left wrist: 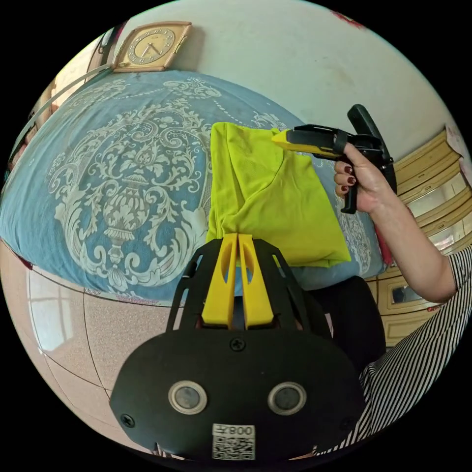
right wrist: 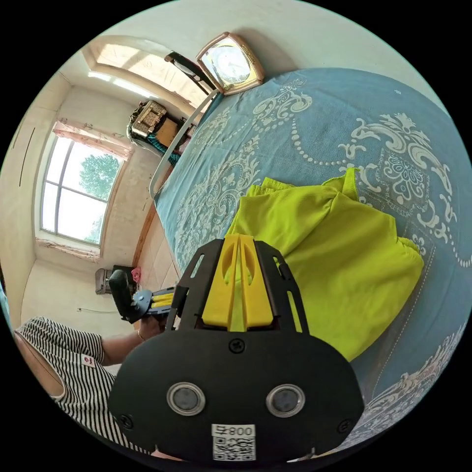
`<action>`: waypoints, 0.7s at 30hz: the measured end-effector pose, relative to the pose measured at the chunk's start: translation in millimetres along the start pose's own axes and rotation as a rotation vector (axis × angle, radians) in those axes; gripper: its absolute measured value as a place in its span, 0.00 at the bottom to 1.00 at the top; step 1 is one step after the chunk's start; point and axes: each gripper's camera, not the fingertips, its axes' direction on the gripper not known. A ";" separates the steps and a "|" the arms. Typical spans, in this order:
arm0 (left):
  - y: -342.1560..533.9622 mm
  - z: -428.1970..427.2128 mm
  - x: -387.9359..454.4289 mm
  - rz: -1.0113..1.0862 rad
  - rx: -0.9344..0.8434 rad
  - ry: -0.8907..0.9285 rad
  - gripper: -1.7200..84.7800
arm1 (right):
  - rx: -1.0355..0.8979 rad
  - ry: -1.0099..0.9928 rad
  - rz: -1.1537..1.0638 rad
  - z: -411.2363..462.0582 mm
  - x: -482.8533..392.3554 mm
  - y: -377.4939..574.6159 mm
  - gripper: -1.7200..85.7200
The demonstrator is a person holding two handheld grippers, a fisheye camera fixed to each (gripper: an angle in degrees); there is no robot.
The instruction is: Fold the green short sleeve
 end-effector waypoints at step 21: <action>-89.8 -27.7 141.5 0.298 -0.153 -0.298 0.02 | -0.341 0.617 -0.231 -59.9 -70.9 213.8 0.02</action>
